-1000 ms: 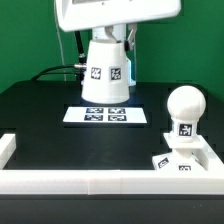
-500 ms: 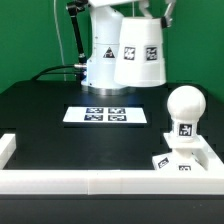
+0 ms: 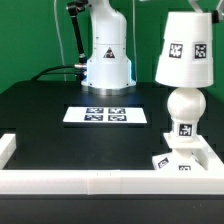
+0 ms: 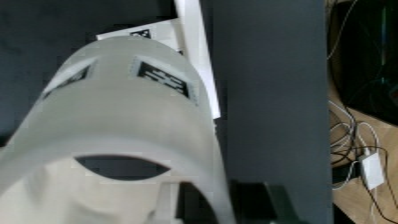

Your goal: Assemble lamp

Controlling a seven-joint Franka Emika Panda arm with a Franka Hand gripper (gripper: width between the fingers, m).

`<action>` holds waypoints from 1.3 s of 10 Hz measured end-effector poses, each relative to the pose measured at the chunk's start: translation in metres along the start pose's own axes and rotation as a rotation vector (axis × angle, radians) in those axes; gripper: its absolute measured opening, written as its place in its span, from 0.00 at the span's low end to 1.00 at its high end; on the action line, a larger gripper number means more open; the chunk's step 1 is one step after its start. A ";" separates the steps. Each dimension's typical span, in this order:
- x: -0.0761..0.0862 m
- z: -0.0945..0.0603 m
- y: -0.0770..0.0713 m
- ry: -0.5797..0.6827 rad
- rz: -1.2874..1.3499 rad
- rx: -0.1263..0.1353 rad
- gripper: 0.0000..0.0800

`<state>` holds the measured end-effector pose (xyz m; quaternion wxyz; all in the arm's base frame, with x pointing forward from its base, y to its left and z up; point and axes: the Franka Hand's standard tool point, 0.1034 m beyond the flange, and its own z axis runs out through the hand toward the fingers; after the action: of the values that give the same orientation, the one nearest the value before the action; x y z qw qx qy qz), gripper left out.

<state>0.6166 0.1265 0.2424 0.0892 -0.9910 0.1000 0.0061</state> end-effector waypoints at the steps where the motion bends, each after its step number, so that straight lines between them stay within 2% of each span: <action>1: -0.001 0.007 -0.004 -0.008 -0.003 -0.004 0.06; 3: -0.002 0.023 0.000 -0.004 -0.011 -0.009 0.06; 5: -0.011 0.043 0.008 -0.007 -0.006 -0.019 0.06; 9: -0.014 0.071 0.013 0.002 -0.020 -0.030 0.06; 13: -0.022 0.085 0.027 0.003 -0.049 -0.040 0.06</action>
Offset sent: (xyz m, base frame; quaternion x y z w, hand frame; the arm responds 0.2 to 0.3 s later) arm -0.0173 -0.0059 -0.0376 -0.0173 0.0163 -0.0282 0.9993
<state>0.5905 0.1196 0.1546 0.0695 -0.9947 0.0756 0.0046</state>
